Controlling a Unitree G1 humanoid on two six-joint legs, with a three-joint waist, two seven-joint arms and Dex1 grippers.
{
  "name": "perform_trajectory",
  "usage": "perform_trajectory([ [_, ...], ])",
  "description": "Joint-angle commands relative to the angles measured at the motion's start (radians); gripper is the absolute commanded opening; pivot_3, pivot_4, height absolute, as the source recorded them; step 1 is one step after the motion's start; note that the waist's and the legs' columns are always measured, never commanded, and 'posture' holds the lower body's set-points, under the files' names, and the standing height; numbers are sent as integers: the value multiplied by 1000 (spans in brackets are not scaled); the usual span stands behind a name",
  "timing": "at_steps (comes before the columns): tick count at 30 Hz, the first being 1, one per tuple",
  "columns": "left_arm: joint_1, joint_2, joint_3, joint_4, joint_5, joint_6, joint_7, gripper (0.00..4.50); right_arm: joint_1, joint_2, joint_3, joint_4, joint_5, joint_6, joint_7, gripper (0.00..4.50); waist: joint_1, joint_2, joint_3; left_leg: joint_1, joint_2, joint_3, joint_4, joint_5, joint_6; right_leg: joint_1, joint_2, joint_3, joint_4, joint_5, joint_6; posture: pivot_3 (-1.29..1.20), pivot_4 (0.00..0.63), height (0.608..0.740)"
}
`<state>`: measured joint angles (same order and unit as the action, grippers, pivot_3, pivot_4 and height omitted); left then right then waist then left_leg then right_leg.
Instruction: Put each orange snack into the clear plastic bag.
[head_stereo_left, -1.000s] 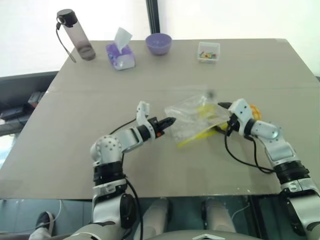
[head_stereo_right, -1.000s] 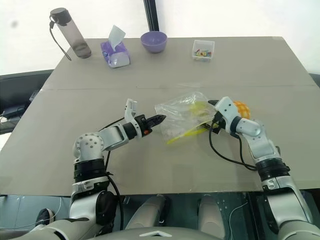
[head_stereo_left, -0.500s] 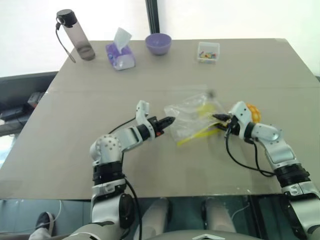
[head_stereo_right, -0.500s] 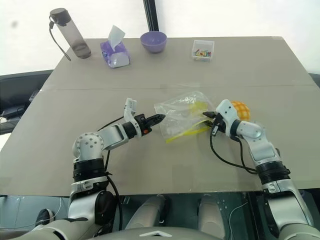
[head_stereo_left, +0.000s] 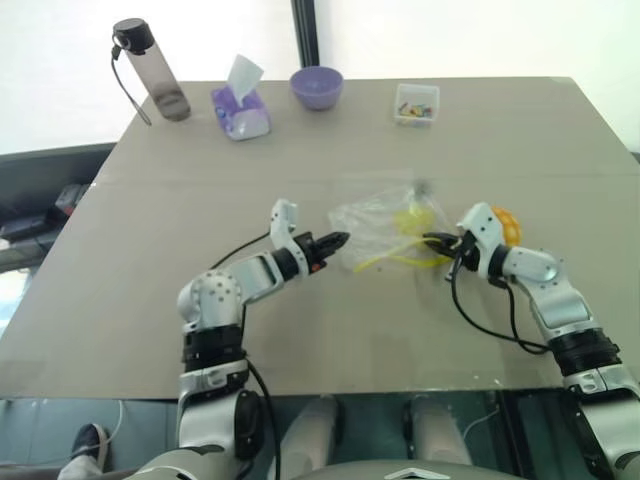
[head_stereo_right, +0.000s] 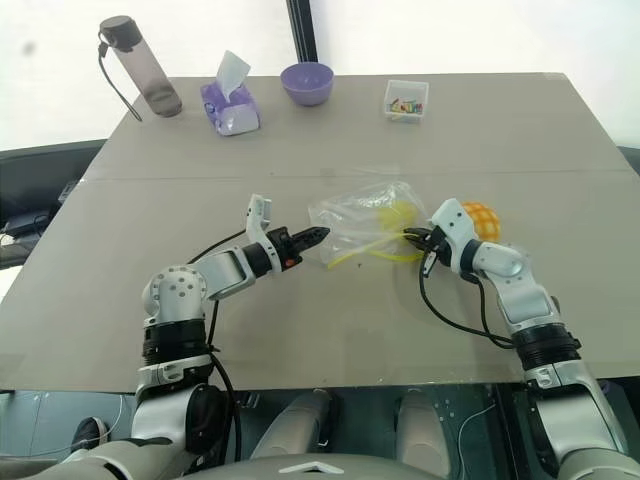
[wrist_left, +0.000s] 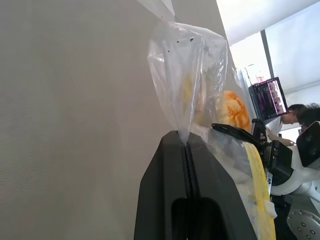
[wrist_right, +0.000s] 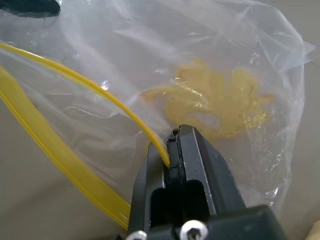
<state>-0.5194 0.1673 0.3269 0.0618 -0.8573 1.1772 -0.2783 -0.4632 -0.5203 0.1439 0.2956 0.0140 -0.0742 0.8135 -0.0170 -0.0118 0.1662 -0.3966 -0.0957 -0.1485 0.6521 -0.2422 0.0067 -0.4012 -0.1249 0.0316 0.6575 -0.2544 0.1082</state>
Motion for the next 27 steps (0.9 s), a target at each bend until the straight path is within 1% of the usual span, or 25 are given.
perform_trajectory([
  [1,23,47,-12,-89,19,-45,-17,0,-2,-3,-23,-36,14,4,-6,19,0,0,0,0,0,1,0,0,0,-1,0,1,0,0,0,0,150,740],
  [7,65,66,15,-140,8,-70,0,0,6,2,-24,-41,14,12,-9,19,1,0,0,-1,1,2,-1,0,0,-2,0,2,1,0,0,0,150,740],
  [8,74,74,11,-152,-3,-68,-18,250,7,3,-23,-41,14,13,-9,4,1,0,0,0,1,2,-1,0,0,-2,0,2,1,0,0,0,150,740],
  [9,81,78,6,-166,-13,-63,-31,402,9,4,-23,-43,14,14,-8,0,1,0,0,-1,1,2,-1,0,0,-2,0,2,1,0,0,0,150,740],
  [10,78,70,10,-169,-9,-72,-14,675,9,4,-23,-43,14,15,-8,0,0,0,0,-1,1,2,-1,0,0,-2,0,2,1,0,0,0,150,740],
  [12,71,57,22,-163,-9,-79,21,1360,12,4,-22,-45,13,16,-9,0,2,0,0,-1,2,3,-1,0,0,-3,1,3,1,0,0,0,150,740],
  [13,71,59,18,-164,-8,-80,18,1838,13,5,-21,-47,12,19,-10,0,3,0,0,-1,2,3,-1,0,0,-3,1,3,1,0,0,0,150,740],
  [14,74,60,20,-169,-21,-73,13,2221,14,5,-21,-51,11,22,-11,0,3,0,0,-1,2,3,-1,0,0,-3,1,4,2,0,0,0,150,740],
  [17,87,62,41,-210,-35,-125,-7,2221,17,5,-20,-59,10,28,-15,0,2,0,0,-1,2,3,-1,0,0,-3,1,4,2,0,0,0,150,740],
  [19,101,81,44,-282,-50,-176,-54,2221,22,4,-18,-64,5,37,-22,0,0,0,0,-1,2,3,-1,0,0,-4,1,4,1,0,0,0,150,740],
  [20,109,98,28,-324,-43,-202,-82,2221,23,4,-16,-64,-1,42,-28,0,0,0,0,-1,3,4,-1,0,0,-4,1,5,2,0,0,0,150,740],
  [23,160,214,-138,-470,97,-315,-191,2221,19,14,-11,-63,-15,67,-49,0,0,0,0,-1,3,5,-2,0,0,-5,2,6,2,0,0,0,150,740],
  [25,191,311,-289,-545,241,-427,-257,2221,6,27,-1,-57,-26,80,-64,0,2,0,0,-1,3,6,-3,0,0,-5,2,8,1,0,0,0,150,740],
  [27,209,396,-424,-575,386,-535,-305,2221,-11,43,11,-51,-38,88,-75,0,2,0,0,0,3,7,-3,0,0,-4,2,8,1,0,0,0,150,740],
])
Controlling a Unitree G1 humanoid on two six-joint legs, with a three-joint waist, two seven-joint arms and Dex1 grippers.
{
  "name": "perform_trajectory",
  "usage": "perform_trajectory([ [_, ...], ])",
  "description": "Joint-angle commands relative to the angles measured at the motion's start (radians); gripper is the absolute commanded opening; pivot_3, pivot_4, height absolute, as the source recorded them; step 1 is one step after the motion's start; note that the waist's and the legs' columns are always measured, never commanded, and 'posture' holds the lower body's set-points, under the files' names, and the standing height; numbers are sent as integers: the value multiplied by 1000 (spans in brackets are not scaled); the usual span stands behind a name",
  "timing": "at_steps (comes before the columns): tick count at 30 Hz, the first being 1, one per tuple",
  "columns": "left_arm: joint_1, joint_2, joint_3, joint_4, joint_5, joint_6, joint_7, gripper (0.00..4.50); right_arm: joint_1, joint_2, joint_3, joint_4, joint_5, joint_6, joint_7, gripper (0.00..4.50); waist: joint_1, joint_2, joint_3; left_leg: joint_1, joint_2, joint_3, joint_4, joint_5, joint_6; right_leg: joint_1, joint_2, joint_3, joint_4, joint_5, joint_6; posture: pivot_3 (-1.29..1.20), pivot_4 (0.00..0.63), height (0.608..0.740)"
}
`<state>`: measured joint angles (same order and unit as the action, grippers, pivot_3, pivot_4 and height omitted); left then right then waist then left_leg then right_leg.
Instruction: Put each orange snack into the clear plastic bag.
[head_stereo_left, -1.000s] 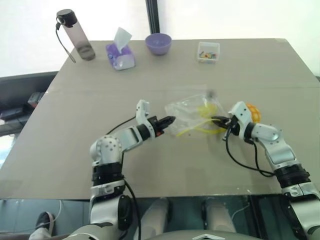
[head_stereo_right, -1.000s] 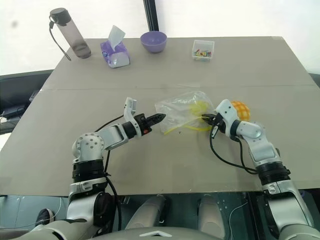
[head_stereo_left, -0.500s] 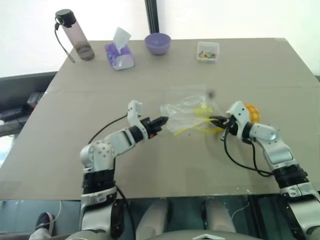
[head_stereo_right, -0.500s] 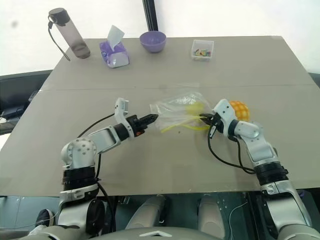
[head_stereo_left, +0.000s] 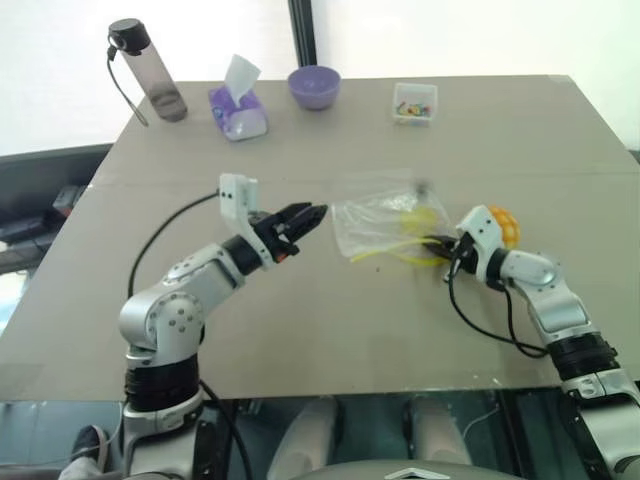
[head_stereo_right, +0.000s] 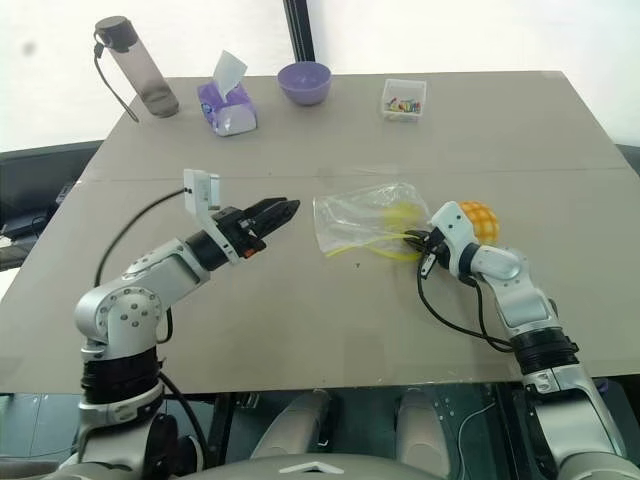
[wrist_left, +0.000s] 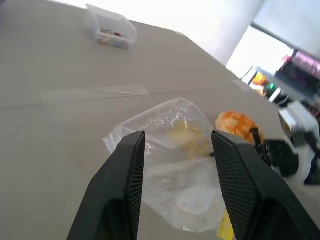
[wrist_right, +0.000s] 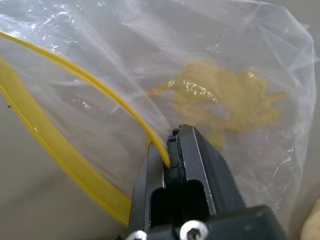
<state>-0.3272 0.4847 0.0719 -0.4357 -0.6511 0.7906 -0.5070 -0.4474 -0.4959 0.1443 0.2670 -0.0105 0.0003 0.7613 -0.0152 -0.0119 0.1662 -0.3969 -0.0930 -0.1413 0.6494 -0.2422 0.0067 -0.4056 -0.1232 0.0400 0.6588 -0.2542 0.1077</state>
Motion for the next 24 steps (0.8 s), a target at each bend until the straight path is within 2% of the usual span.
perform_trajectory([
  [1,25,115,-227,-75,251,-201,-95,2221,-31,27,15,-23,-16,17,-25,0,0,0,0,0,-1,1,0,0,0,0,0,0,0,0,0,0,150,740],
  [3,40,147,-299,-42,363,-288,-92,2221,-40,43,23,-23,-22,21,-27,0,-1,0,0,1,0,1,-1,0,0,0,1,1,0,0,0,0,150,740],
  [12,47,153,-383,96,674,-511,-23,2221,-61,72,35,-20,-28,32,-29,0,1,0,0,0,1,1,-2,0,0,-2,2,1,0,0,0,0,150,740],
  [24,27,69,-363,130,728,-590,-43,2221,-47,66,33,-38,-24,41,-21,0,0,0,0,-1,1,1,-2,0,0,-2,2,1,0,0,0,0,150,740],
])
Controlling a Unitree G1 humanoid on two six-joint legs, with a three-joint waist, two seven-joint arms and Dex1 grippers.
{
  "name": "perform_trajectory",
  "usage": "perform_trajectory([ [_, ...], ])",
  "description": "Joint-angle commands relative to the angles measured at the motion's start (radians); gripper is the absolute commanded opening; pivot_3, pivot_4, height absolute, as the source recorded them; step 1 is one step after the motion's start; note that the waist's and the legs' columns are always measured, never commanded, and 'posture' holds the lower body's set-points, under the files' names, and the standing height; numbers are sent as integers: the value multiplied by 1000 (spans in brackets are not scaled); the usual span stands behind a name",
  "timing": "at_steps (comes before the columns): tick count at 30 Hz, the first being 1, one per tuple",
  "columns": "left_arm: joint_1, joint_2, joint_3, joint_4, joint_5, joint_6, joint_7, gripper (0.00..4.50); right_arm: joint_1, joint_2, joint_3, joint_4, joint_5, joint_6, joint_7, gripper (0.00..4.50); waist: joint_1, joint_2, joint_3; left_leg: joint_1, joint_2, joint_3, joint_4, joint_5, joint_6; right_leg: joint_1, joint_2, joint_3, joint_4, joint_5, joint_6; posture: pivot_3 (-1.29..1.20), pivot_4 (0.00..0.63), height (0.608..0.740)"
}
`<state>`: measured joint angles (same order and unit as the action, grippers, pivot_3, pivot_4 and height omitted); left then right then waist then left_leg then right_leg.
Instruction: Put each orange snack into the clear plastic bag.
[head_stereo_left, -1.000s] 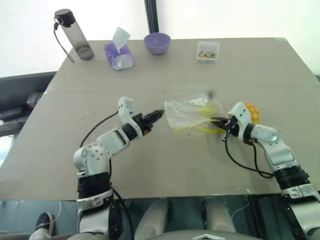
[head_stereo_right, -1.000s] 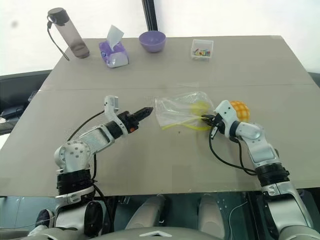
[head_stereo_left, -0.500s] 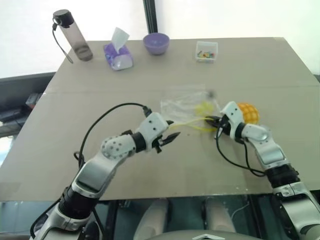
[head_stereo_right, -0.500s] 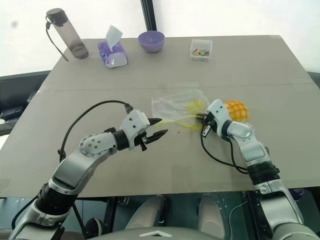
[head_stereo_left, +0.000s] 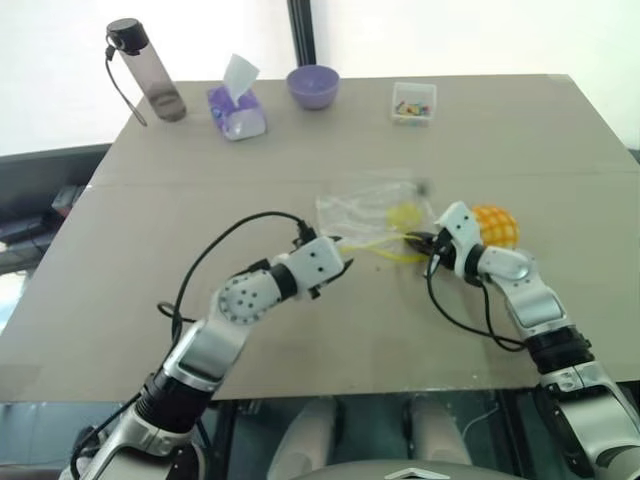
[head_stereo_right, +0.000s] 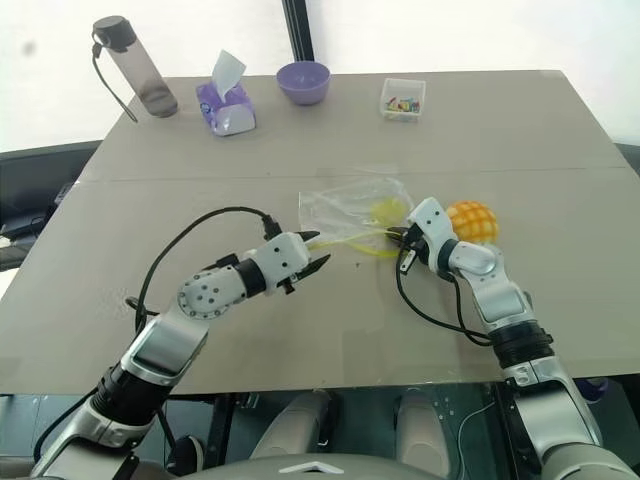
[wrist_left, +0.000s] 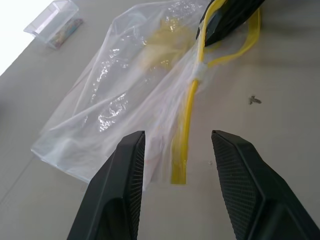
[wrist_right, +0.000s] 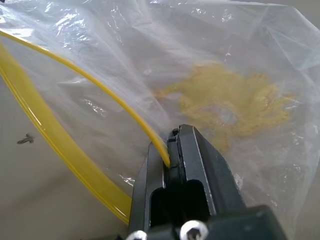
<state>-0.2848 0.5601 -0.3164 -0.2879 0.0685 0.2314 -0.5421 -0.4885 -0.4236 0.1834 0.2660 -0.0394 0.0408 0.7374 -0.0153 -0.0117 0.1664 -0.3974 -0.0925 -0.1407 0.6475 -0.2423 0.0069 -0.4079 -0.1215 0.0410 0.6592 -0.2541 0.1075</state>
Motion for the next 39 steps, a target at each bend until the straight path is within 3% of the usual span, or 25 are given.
perform_trajectory([
  [1,-16,-7,25,-18,11,-32,-10,2221,-6,-7,-6,-37,4,0,2,0,0,0,0,0,0,0,0,0,0,0,0,0,0,0,0,0,150,740],
  [9,-6,-10,36,-2,17,-36,-22,2221,-10,-3,-6,-32,1,2,-4,0,-1,0,0,0,0,0,0,0,0,0,0,0,0,0,0,0,150,740],
  [14,-18,-17,35,22,29,-35,-20,221,-9,-6,-8,-39,8,25,4,0,-1,0,0,0,0,0,0,0,0,-1,0,0,1,0,0,0,150,740],
  [18,-17,-25,31,30,40,-35,-25,45,-5,-8,-17,-58,28,43,15,0,-1,0,0,0,0,0,0,0,0,-1,0,0,1,0,0,0,150,740],
  [21,-17,-30,29,36,49,-28,-25,0,18,-21,-10,-98,51,67,59,696,-1,0,0,0,0,0,0,0,0,-1,0,0,1,0,0,0,150,740],
  [25,-15,-38,32,44,55,-28,-26,0,39,-25,-37,-145,61,67,31,2494,-1,0,0,-1,0,0,0,0,0,-1,0,0,1,0,0,0,150,740],
  [31,-10,-55,44,52,44,-21,-24,0,89,-50,-104,-236,119,30,30,2494,0,0,0,-1,0,0,0,0,0,-2,0,0,2,0,0,0,150,740],
  [34,-12,-63,43,59,47,-26,-27,0,107,-63,-118,-242,135,-18,46,1703,1,0,0,-1,0,0,1,0,0,-2,0,0,2,0,0,0,150,740],
  [37,-14,-75,45,64,40,-32,-32,0,112,-74,-100,-234,125,-63,60,116,-2,0,0,-1,0,0,1,0,0,-2,0,0,2,0,0,0,150,740],
  [39,-13,-79,47,64,39,-32,-36,0,115,-68,-89,-232,125,-75,61,34,-2,0,0,-1,0,1,1,0,0,-2,0,0,2,0,0,0,150,740],
])
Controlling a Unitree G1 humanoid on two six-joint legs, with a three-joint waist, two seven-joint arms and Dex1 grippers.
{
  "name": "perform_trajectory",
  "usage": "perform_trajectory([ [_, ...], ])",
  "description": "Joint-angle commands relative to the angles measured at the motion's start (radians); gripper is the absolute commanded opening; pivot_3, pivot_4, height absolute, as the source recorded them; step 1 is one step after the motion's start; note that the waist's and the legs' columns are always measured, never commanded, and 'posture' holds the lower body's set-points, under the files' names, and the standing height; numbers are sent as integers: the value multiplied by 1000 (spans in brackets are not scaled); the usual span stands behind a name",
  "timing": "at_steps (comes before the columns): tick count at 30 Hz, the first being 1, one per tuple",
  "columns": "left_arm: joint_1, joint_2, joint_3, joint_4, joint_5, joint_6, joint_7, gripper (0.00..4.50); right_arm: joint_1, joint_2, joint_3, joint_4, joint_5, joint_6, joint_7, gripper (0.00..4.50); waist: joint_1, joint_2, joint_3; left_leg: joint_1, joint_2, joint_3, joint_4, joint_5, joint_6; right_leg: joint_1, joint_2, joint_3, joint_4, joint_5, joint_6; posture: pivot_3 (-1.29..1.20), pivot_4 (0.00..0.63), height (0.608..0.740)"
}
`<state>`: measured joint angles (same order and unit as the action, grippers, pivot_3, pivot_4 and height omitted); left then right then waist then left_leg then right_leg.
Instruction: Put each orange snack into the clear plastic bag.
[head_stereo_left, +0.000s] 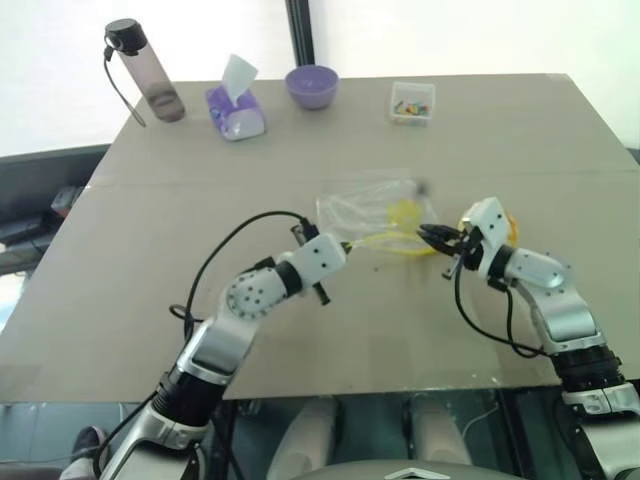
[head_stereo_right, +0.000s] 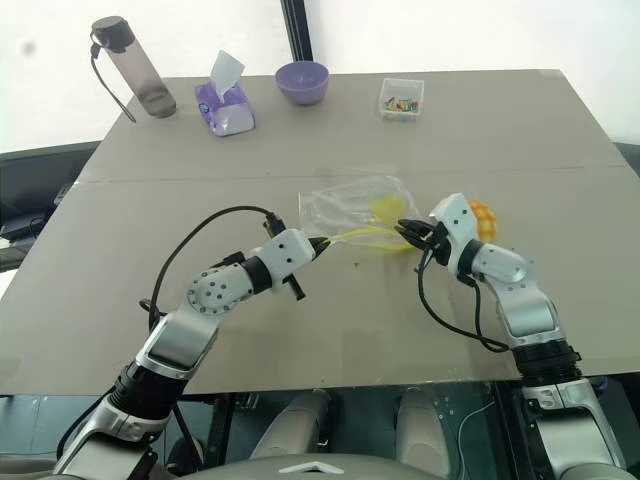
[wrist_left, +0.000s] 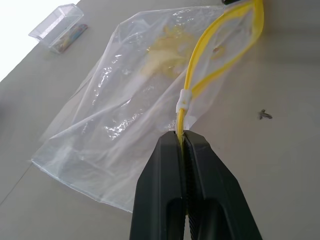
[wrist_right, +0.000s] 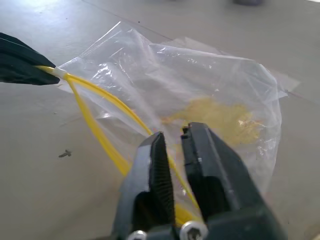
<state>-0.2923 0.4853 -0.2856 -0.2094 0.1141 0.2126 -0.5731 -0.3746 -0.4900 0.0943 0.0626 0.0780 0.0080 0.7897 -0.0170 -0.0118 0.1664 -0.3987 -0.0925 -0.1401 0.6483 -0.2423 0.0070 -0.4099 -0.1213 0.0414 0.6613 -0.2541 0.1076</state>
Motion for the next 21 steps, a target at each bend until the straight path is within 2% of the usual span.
perform_trajectory([
  [1,-5,-5,18,-15,-7,-12,-7,0,1,2,6,-26,6,-47,9,34,0,0,0,0,0,0,0,0,0,0,0,0,0,0,0,0,150,740],
  [11,5,-42,29,-35,-26,34,-2,0,-32,38,79,120,-69,-162,-5,34,1,0,0,0,0,0,0,0,0,0,0,0,0,0,0,0,150,740],
  [18,30,-64,-7,-93,-26,34,-19,0,-124,83,87,267,-134,-168,-88,34,0,0,0,0,0,0,1,0,0,0,0,0,1,0,0,0,150,740],
  [21,50,-78,-20,-118,-37,53,-29,0,-194,106,132,340,-220,-188,-143,34,-2,0,0,0,0,0,1,0,0,0,0,1,1,0,0,0,150,740],
])
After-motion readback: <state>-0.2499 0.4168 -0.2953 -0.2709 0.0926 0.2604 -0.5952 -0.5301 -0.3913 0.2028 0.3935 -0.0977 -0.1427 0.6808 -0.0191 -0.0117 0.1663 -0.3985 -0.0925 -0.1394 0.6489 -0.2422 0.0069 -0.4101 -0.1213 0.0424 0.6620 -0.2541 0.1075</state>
